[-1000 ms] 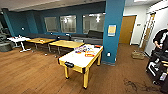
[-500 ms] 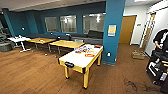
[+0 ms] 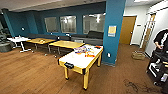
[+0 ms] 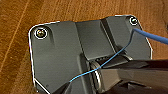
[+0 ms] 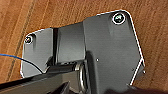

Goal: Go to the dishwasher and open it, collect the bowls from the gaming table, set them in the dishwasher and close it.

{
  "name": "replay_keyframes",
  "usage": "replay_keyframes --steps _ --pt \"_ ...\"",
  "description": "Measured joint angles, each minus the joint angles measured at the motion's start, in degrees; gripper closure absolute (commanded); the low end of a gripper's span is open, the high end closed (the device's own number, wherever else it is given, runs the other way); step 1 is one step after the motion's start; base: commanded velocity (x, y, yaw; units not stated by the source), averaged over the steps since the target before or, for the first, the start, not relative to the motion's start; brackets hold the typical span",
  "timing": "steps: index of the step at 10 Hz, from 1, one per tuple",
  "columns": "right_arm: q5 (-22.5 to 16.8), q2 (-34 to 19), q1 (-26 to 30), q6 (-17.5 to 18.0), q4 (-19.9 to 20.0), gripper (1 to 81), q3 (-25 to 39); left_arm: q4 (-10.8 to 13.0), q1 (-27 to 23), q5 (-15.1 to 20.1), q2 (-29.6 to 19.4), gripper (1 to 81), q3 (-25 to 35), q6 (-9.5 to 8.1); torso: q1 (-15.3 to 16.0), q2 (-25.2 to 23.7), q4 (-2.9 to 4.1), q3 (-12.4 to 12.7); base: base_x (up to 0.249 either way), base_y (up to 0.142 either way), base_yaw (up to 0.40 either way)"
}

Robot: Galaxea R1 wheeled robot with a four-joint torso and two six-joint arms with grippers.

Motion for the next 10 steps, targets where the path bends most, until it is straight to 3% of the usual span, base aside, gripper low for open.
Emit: replay_keyframes --steps 10 --pt "0.2 0.0 0.6 0.0 0.0 1.0 0.0 0.0 -0.6 -0.3 0.0 1.0 0.0 0.00 0.1 0.0 0.00 0.0 0.117 0.000 0.000"
